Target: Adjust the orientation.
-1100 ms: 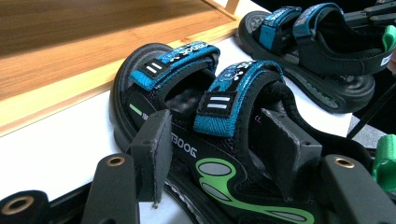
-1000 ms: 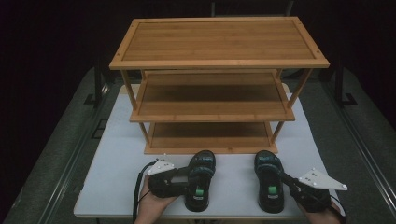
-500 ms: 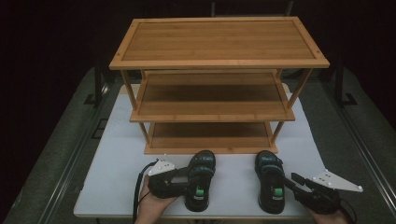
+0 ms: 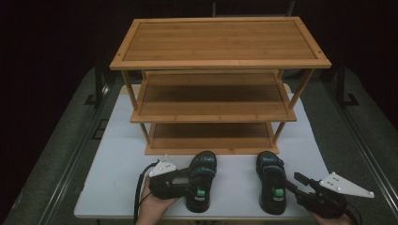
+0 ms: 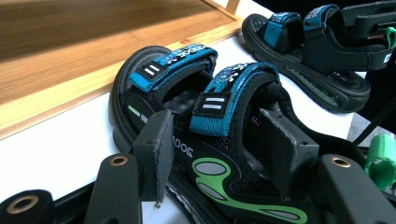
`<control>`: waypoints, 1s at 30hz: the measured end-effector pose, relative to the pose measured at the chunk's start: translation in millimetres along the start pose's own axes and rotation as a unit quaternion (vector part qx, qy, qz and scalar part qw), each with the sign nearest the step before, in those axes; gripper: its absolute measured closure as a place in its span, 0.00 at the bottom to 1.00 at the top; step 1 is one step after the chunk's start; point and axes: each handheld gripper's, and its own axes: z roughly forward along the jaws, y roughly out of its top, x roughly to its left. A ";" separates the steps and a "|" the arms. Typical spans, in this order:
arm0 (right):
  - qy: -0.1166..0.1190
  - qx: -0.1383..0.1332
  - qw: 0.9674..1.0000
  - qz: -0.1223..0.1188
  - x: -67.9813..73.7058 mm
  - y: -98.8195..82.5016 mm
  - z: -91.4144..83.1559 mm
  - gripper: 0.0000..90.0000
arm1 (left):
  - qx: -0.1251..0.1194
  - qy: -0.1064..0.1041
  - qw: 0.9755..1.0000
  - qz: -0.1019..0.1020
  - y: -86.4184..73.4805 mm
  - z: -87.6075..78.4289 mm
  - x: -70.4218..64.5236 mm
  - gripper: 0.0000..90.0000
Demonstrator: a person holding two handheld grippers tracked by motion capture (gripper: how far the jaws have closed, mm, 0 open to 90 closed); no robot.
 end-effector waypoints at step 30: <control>-0.035 0.048 0.998 0.008 13.8 6.0 26.1 0.65 | 0.004 0.032 0.999 0.006 1.0 1.6 -5.8 0.58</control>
